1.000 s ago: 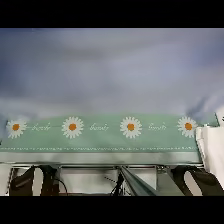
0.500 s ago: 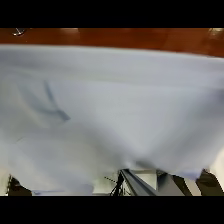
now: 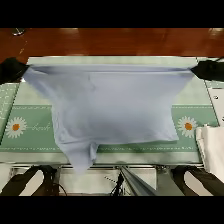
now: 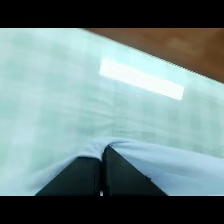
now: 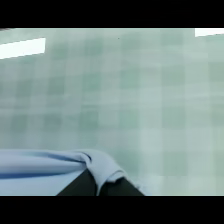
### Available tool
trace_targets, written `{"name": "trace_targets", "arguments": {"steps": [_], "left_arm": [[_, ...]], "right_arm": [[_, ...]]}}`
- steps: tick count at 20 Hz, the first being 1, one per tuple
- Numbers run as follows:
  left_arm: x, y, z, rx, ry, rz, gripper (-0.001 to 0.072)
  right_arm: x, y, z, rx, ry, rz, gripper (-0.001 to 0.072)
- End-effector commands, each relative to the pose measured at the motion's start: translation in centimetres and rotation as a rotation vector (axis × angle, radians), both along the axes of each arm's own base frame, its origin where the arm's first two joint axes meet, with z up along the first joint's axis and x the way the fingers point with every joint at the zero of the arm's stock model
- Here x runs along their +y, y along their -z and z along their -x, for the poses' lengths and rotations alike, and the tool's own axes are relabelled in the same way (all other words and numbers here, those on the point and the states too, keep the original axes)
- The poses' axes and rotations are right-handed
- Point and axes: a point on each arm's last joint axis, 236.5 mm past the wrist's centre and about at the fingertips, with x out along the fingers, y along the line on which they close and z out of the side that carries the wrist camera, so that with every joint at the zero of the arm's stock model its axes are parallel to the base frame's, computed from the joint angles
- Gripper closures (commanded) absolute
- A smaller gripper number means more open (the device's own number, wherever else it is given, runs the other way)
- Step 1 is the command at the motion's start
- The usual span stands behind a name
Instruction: Fold the shirts.
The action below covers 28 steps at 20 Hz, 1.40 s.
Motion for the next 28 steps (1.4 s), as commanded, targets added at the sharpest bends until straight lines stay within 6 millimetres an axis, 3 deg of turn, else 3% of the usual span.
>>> {"name": "trace_targets", "arguments": {"steps": [1, 5, 7, 9, 13, 16, 19, 21, 24, 25, 26, 27, 28], "left_arm": [[-1.3, 5.9, -6.6, 0.088, -0.015, 0.126, 0.0691], [-3.6, 11.9, -10.2, 0.219, 0.003, 0.221, 0.0691], [-4.4, 13.7, -10.8, 0.257, -0.010, 0.289, 0.0691], [-4.7, 15.3, -10.5, 0.300, 0.000, 0.301, 0.0691], [-5.4, 15.5, -9.0, 0.362, 0.068, 0.314, 0.0691], [-6.6, 15.5, -5.4, 0.463, 0.243, 0.302, 0.0691], [-5.8, 19.5, -1.0, 0.645, 0.291, 0.185, 0.0691], [-5.8, 21.5, 0.7, 0.713, 0.280, 0.188, 0.0690], [-6.9, 22.8, 2.6, 0.776, 0.303, 0.213, 0.0688], [-7.2, 22.7, 2.9, 0.788, 0.316, 0.219, 0.0624], [-7.4, 22.3, 3.3, 0.802, 0.333, 0.228, 0.0340], [-7.5, 21.8, 3.9, 0.826, 0.359, 0.234, 0.0009], [-7.3, 21.1, 4.6, 0.854, 0.386, 0.237, 0.0005]], "right_arm": [[-1.0, 6.3, -7.8, 0.051, 0.044, -0.074, 0.0691], [-1.5, 10.6, -13.6, 0.118, 0.060, -0.126, 0.0691], [-1.7, 11.8, -15.3, 0.137, 0.086, -0.158, 0.0691], [-1.4, 13.1, -15.6, 0.183, 0.090, -0.185, 0.0691], [-1.3, 14.2, -13.8, 0.270, 0.039, -0.176, 0.0691], [-1.8, 15.3, -10.1, 0.408, -0.041, -0.174, 0.0690], [-1.6, 17.6, -6.6, 0.547, -0.127, -0.140, 0.0690], [-1.1, 19.1, -5.6, 0.589, -0.130, -0.151, 0.0690], [-0.7, 20.2, -4.9, 0.636, -0.105, -0.168, 0.0686], [-0.6, 20.2, -4.9, 0.644, -0.081, -0.189, 0.0527], [-0.1, 19.8, -4.3, 0.664, -0.086, -0.210, 0.0115], [0.0, 19.2, -3.5, 0.681, -0.118, -0.209, 0.0093], [-0.3, 18.5, -2.1, 0.712, -0.155, -0.205, 0.0093]]}}
